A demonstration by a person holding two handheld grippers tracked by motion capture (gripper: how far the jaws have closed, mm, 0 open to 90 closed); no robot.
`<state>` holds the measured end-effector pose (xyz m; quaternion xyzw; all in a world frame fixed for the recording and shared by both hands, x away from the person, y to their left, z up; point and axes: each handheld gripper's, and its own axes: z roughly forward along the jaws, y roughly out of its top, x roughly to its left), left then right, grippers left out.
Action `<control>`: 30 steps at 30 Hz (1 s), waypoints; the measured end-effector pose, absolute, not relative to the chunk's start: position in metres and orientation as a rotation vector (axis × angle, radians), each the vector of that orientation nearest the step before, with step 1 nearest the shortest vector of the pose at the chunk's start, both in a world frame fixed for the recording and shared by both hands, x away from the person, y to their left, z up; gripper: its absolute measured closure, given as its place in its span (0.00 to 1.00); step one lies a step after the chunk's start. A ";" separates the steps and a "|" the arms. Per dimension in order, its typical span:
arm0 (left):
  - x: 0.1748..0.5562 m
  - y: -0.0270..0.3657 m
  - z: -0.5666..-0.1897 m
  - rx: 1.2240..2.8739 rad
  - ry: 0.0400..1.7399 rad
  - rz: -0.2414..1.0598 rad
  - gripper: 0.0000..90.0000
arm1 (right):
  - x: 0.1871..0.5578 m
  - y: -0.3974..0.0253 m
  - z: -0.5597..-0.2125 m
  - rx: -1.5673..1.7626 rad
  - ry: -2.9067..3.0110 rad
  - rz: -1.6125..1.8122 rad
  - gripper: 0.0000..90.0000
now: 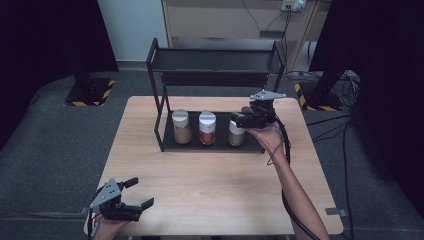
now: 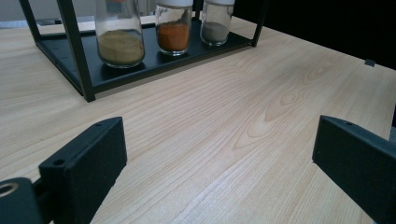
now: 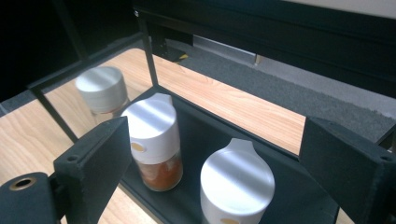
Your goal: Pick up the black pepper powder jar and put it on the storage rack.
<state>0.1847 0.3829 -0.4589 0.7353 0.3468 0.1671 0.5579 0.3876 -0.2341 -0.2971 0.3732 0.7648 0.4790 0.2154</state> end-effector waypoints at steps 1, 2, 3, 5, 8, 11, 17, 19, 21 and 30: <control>0.185 0.383 -0.459 1.735 0.818 0.393 0.02 | 0.384 -0.236 -0.296 1.022 2.123 1.330 0.11; 0.185 0.383 -0.459 1.736 0.819 0.393 0.02 | 0.382 -0.237 -0.295 1.020 2.123 1.332 0.11; 0.185 0.383 -0.459 1.736 0.818 0.394 0.02 | 0.379 -0.239 -0.295 1.010 2.118 1.335 0.11; 0.185 0.383 -0.459 1.736 0.819 0.393 0.02 | 0.374 -0.242 -0.293 1.008 2.117 1.337 0.11; 0.185 0.383 -0.459 1.736 0.817 0.393 0.02 | 0.369 -0.248 -0.293 1.004 2.120 1.350 0.11; 0.185 0.383 -0.459 1.739 0.815 0.394 0.02 | 0.357 -0.255 -0.293 0.989 2.113 1.358 0.11; 0.185 0.382 -0.459 1.743 0.809 0.394 0.02 | 0.340 -0.266 -0.290 0.975 2.107 1.362 0.11; 0.185 0.382 -0.459 1.744 0.807 0.394 0.02 | 0.334 -0.269 -0.289 0.970 2.105 1.361 0.11; 0.185 0.382 -0.459 1.743 0.808 0.394 0.02 | 0.327 -0.273 -0.290 0.964 2.099 1.370 0.11; 0.184 0.382 -0.458 1.747 0.804 0.396 0.02 | 0.293 -0.287 -0.286 0.930 2.092 1.378 0.11</control>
